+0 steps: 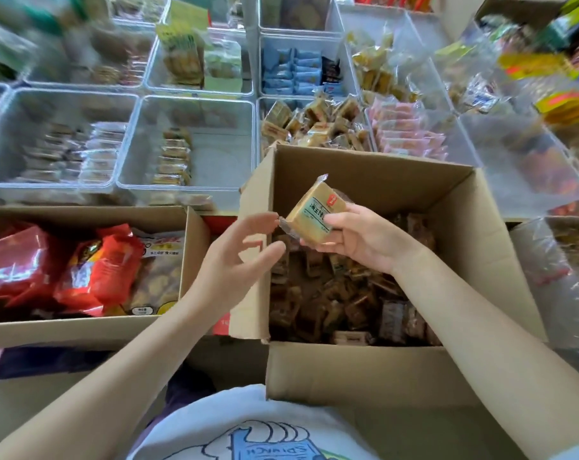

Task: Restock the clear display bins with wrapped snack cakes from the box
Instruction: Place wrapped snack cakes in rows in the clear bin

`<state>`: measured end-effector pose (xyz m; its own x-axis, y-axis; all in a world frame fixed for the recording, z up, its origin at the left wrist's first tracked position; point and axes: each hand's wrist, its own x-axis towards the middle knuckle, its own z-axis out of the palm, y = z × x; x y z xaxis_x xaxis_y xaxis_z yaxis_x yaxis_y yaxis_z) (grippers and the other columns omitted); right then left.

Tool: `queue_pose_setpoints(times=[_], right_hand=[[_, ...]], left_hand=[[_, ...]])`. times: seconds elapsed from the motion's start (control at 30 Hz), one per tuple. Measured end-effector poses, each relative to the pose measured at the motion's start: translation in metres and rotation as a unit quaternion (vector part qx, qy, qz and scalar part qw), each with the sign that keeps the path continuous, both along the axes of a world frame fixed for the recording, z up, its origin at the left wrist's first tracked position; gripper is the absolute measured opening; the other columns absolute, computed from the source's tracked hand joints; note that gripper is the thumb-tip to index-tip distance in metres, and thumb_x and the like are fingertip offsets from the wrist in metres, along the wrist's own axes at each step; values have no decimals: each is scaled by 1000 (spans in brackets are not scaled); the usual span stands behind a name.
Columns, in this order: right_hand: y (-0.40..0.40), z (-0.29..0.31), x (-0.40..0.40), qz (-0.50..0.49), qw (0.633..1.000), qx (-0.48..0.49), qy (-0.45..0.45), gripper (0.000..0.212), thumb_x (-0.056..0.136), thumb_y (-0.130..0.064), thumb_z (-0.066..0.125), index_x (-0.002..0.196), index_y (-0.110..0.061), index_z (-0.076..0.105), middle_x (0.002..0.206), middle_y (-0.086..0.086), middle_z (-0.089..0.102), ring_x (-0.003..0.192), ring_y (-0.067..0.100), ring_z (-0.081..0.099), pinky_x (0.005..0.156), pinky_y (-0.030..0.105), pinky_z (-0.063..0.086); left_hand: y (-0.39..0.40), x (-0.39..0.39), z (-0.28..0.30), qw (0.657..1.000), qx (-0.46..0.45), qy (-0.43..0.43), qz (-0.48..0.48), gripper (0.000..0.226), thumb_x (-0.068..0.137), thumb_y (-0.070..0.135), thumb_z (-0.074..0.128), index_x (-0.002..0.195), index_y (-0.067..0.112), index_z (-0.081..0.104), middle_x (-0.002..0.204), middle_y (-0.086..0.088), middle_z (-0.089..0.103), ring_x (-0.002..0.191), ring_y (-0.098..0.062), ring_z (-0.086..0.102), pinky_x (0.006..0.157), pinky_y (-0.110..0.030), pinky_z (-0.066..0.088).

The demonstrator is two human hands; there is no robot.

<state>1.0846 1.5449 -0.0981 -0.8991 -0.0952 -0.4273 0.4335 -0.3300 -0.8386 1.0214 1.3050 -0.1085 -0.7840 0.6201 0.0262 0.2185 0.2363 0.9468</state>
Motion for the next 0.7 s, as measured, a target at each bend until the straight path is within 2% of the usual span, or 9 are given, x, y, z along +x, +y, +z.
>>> queue_pose_setpoints(times=[0.07,0.17,0.27,0.33,0.4,0.5,0.6,0.67,0.7], right_hand=[[-19,11,-10,-4,1000,15,15,45,98,-14,54,141,-3,48,134,21,60,119,37,60,108,53,41],[-53,27,-31,4,998,54,45,42,94,-13,63,134,-5,55,123,15,67,112,33,63,102,51,46],[-82,38,-60,-5,984,164,65,42,90,-20,71,128,-11,56,117,12,70,108,28,67,94,48,52],[-97,43,-81,-25,964,256,68,43,89,-23,74,127,-15,54,112,11,70,104,22,69,88,42,57],[-112,44,-102,-27,937,337,83,46,87,-24,76,127,-21,53,111,6,68,101,17,69,85,33,58],[-142,40,-139,46,891,439,104,44,87,-28,77,127,-27,58,110,-7,66,101,8,66,83,26,56],[-179,28,-181,157,819,540,111,39,87,-27,76,125,-25,66,113,-11,68,100,5,61,81,19,46],[-200,19,-207,203,762,605,107,39,88,-28,74,126,-25,66,117,-8,68,100,6,56,84,21,42],[-208,16,-218,209,748,622,101,38,89,-29,73,126,-27,66,117,-8,67,100,6,55,85,24,42]], left_hand=[[-1,-15,10,998,33,-58,11,39,88,37,68,125,32,58,115,8,69,105,-8,67,85,-22,56],[-14,-37,18,989,68,-129,32,42,81,36,73,121,27,61,106,0,74,94,-16,72,74,-29,61],[-42,-69,19,988,69,-129,46,39,81,31,78,117,22,68,100,-1,77,92,-19,74,74,-35,62],[-67,-98,17,994,44,-91,33,37,80,26,82,115,27,71,97,3,77,90,-13,73,78,-31,60],[-92,-128,14,1000,-26,-4,-2,39,82,17,83,115,31,70,98,11,73,88,-7,71,78,-26,59],[-124,-171,5,984,-119,114,-68,40,83,19,81,121,28,72,104,10,71,88,-12,68,79,-40,59],[-148,-204,3,975,-158,133,-75,40,85,22,78,124,29,71,104,10,69,86,-14,67,80,-37,58],[-162,-222,-1,969,-178,156,-67,39,86,23,76,123,31,71,98,15,65,81,-11,65,78,-28,54],[-167,-230,-6,969,-178,161,-61,38,86,24,76,123,31,71,97,17,63,81,-10,64,78,-27,53]])
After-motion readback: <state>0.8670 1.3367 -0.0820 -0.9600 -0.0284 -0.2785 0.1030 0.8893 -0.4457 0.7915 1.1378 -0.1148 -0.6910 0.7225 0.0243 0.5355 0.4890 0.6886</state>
